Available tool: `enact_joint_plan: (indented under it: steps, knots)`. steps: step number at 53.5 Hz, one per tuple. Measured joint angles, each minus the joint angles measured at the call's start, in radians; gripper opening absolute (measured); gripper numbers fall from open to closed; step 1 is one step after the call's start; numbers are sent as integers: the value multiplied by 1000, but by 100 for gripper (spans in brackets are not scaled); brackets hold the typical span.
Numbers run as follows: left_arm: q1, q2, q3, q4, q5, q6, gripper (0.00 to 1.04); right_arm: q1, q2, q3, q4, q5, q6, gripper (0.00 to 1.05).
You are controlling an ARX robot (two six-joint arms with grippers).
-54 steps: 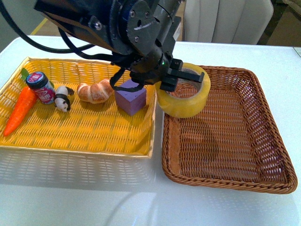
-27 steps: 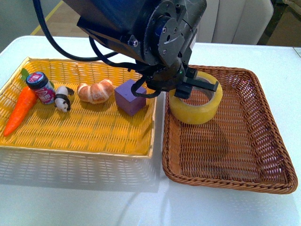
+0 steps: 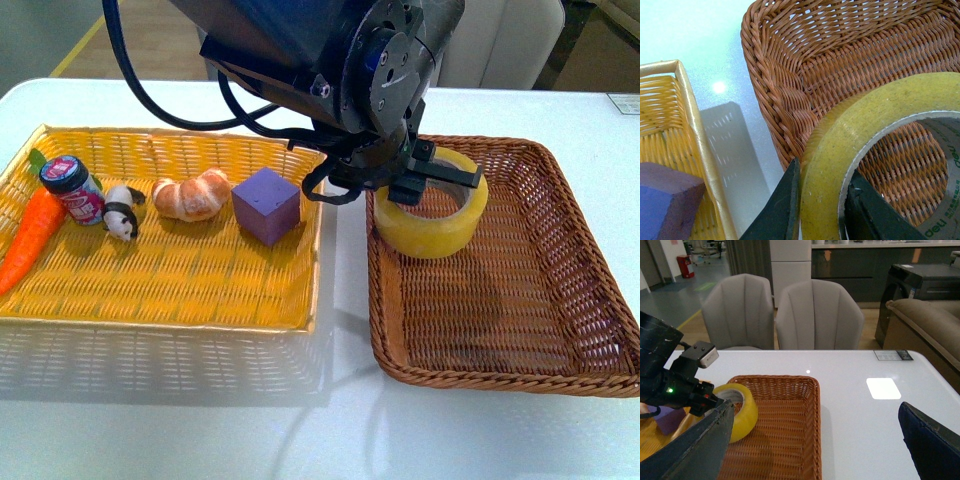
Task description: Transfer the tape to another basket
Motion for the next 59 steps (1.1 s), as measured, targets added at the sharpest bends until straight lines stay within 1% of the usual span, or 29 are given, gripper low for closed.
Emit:
enact_joint_plan:
  steps: [31, 39, 41, 44, 46, 51, 54, 57, 59]
  knots:
    - [-10, -3, 0, -13, -11, 95, 17, 0, 0, 0, 0, 0, 0, 96]
    - [-11, -3, -1, -13, 2, 103, 38, 0, 0, 0, 0, 0, 0, 96]
    - [-12, -3, -3, -13, 1, 105, 45, 0, 0, 0, 0, 0, 0, 96]
    - [-12, -3, -6, -13, 1, 106, 53, 0, 0, 0, 0, 0, 0, 96]
    - [-12, -5, -10, -12, 0, 106, 60, 0, 0, 0, 0, 0, 0, 96]
    - [-12, -15, -25, -3, 2, 106, 72, 0, 0, 0, 0, 0, 0, 96]
    - [-11, -35, -54, 16, 9, 95, 86, 0, 0, 0, 0, 0, 0, 96]
    - [-18, -64, -91, 42, 8, 72, 96, 0, 0, 0, 0, 0, 0, 96]
    - [-23, -87, -111, 60, 18, 59, 97, 0, 0, 0, 0, 0, 0, 96]
